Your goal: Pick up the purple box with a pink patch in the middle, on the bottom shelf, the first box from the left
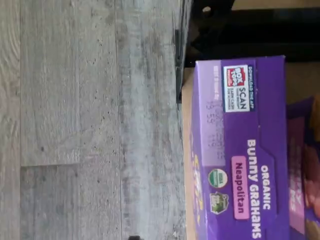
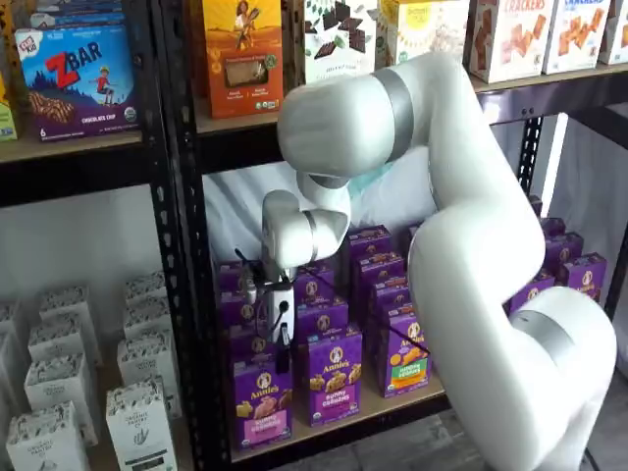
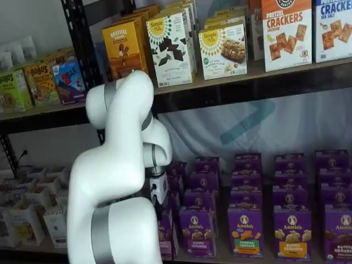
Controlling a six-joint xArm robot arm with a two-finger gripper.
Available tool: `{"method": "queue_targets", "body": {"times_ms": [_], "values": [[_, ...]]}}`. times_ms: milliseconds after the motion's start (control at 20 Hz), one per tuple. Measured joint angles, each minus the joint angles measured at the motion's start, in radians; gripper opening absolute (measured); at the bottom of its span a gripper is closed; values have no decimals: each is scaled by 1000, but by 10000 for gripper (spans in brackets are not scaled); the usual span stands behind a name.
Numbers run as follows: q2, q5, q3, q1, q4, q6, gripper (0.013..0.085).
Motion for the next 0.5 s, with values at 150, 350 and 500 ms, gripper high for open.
{"method": "queue_targets", "body": {"times_ms": [150, 350, 500], "values": [[29, 1, -29, 1, -3, 4, 850], [60, -5, -57, 5, -19, 21, 850], [85, -9, -78, 11, -41, 45, 850]]}}
